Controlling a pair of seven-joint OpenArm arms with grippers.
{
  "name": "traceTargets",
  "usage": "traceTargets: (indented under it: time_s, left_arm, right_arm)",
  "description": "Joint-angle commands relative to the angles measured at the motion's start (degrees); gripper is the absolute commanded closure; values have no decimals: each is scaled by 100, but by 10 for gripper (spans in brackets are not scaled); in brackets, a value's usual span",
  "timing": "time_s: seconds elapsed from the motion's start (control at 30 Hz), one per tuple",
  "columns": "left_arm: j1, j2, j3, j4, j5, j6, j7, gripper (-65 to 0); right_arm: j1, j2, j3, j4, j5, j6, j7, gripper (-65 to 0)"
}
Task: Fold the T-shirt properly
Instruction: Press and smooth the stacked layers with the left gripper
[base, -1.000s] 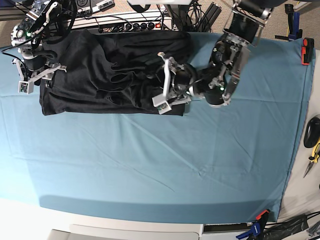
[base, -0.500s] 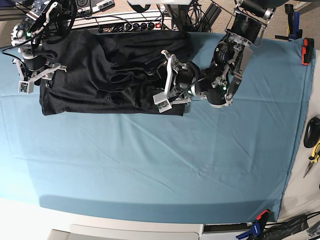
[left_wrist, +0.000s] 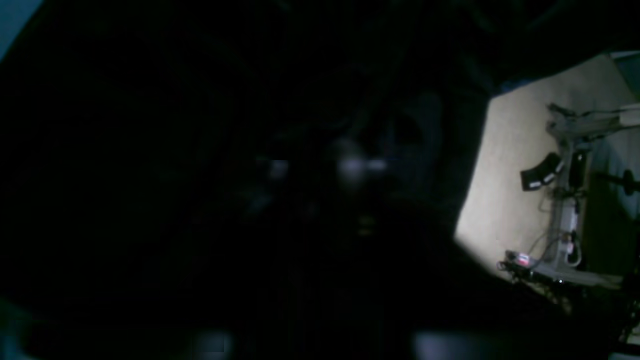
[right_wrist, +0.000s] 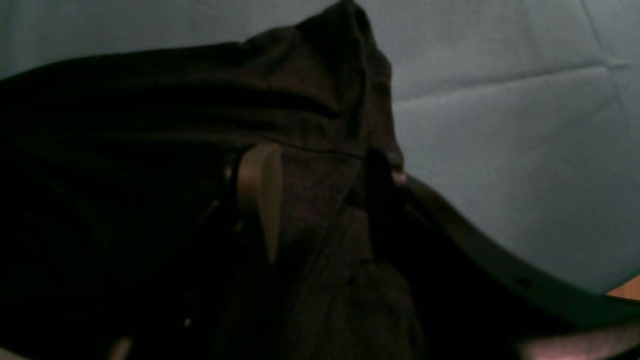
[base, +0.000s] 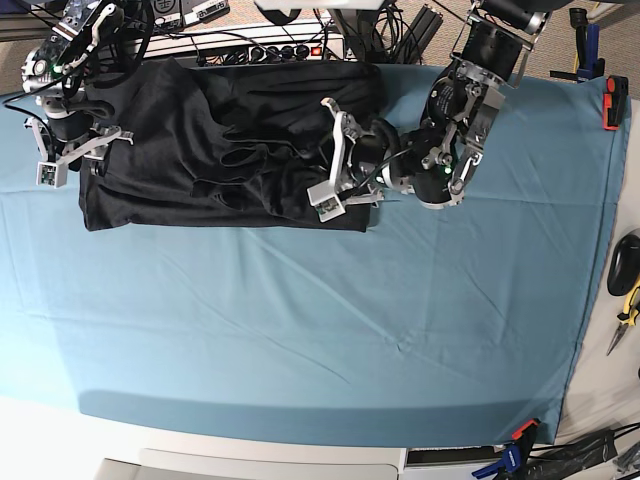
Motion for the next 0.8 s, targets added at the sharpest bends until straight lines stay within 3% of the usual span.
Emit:
traceTargets:
  time_s: [0.0,0.17,0.37,0.53,0.77]
  left_arm:
    - [-98,37,-7,109,-116,-22,-136,-11]
    - [-120,120,-7,111,-479,-17,-103,0]
    - [-4,586,-7,109,-1279,33,219,0]
    - [122,949,-7,109,-1329,-7,186,0]
    - [170,1027,380,105,-1305,-125,122,0]
  right_arm:
    - [31,79,13,81,76,-24,173,-275]
    - [31,79,13,81,79,-24,173,-275]
    - [31,79,13,81,76,-26,168,-275]
    - [31,81,13,81,79,-24,168,-275]
    - [31,81,13,81,79,-26,168,-275]
